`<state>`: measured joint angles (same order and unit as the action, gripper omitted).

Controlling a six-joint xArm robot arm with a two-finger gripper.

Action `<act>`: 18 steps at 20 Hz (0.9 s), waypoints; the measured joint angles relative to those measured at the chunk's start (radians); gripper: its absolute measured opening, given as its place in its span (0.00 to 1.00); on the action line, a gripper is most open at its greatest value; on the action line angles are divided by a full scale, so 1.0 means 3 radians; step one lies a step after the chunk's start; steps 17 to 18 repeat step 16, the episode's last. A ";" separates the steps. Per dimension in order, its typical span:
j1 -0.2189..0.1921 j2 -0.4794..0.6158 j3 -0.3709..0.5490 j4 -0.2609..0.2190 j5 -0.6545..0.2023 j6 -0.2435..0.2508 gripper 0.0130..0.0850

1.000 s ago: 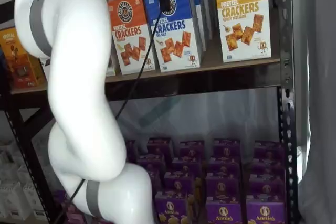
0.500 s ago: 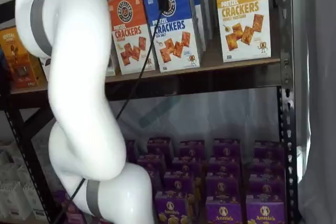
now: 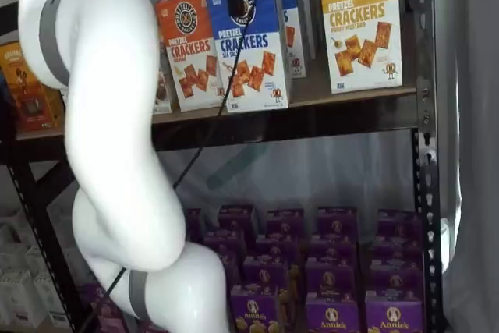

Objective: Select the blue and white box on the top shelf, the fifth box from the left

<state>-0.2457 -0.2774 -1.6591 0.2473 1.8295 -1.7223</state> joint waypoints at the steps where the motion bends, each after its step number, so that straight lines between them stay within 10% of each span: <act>1: -0.0023 -0.0024 0.0014 0.0016 0.0034 -0.0014 0.61; 18: -0.0121 -0.0591 0.0632 -0.0023 0.0120 -0.0132 0.61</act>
